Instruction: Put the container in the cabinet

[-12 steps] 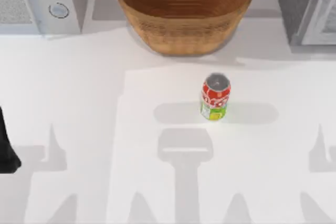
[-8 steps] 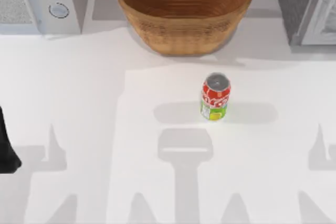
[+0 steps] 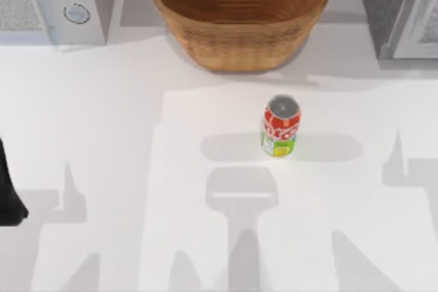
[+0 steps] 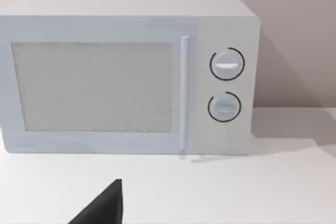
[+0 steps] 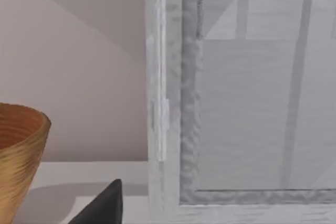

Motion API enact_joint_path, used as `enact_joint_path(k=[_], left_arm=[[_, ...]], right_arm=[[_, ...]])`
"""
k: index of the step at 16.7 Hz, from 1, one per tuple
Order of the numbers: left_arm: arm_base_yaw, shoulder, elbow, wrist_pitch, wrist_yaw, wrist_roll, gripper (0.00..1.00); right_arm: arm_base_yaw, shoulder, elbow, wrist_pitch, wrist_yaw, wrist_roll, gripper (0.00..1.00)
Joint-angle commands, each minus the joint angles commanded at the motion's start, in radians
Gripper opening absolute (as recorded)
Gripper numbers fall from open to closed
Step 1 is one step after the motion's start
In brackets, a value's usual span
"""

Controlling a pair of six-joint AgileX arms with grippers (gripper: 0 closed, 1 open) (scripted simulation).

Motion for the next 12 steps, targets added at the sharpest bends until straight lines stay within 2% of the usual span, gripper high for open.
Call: enact_joint_path(k=[12], left_arm=[[0.0,0.0,0.0,0.0,0.0,0.0,1.0]], right_arm=[[0.449,1.191,0.328,0.845,0.461,0.008,1.0]])
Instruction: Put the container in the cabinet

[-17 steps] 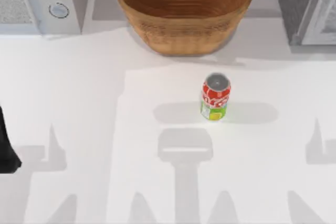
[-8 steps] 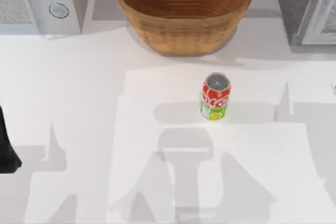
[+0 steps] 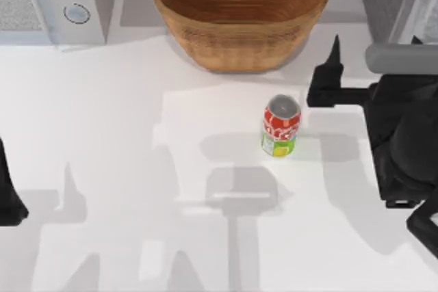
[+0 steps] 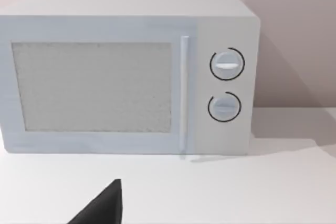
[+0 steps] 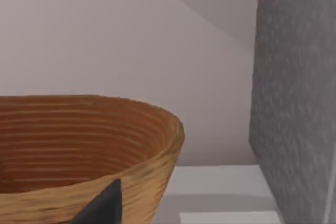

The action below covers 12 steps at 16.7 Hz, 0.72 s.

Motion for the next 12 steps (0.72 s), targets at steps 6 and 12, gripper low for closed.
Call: enact_joint_path(k=[6,12], left_arm=[[0.0,0.0,0.0,0.0,0.0,0.0,1.0],[0.0,0.0,0.0,0.0,0.0,0.0,1.0]], right_arm=[[0.195,0.526,0.136,0.36,0.197,0.001,1.0],[0.299,0.805,0.208,0.551,0.303,0.001,1.0]])
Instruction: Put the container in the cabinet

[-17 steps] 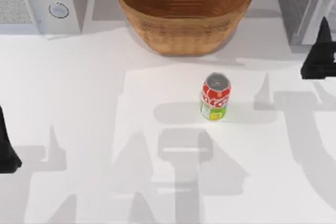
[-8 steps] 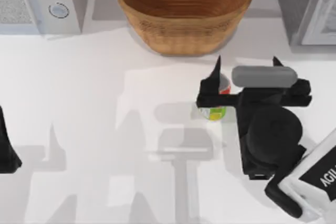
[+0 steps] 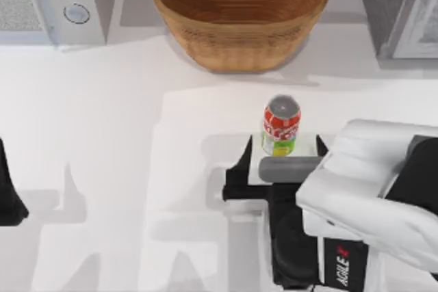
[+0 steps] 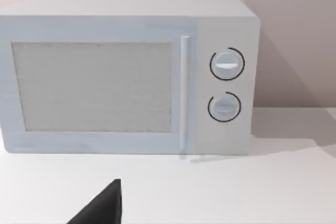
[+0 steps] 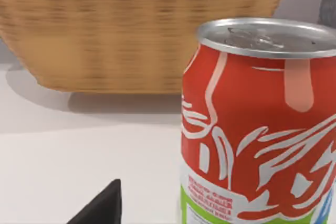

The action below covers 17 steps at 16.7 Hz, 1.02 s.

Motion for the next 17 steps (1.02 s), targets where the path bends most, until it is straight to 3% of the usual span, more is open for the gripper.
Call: enact_joint_path(k=[8,17], left_arm=[[0.0,0.0,0.0,0.0,0.0,0.0,1.0],[0.0,0.0,0.0,0.0,0.0,0.0,1.0]], right_arm=[[-0.004,0.037,0.027,-0.005,-0.004,0.003,1.0],[-0.12,0.03,0.147,-0.115,-0.12,-0.001,1.0]])
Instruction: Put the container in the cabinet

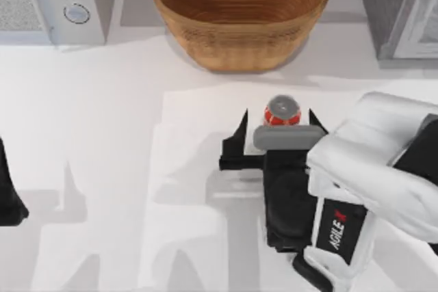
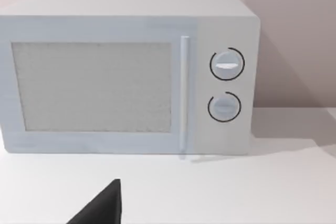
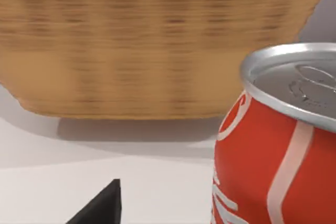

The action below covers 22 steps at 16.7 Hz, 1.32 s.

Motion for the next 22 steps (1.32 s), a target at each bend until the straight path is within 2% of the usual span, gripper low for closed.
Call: enact_joint_path(k=[6,19,22], left_arm=[[0.0,0.0,0.0,0.0,0.0,0.0,1.0],[0.0,0.0,0.0,0.0,0.0,0.0,1.0],[0.0,0.0,0.0,0.0,0.0,0.0,1.0]], right_arm=[[-0.016,0.001,0.016,-0.016,-0.016,0.0,1.0],[-0.016,0.001,0.016,-0.016,-0.016,0.0,0.02],[-0.016,0.001,0.016,-0.016,-0.016,0.0,0.0]])
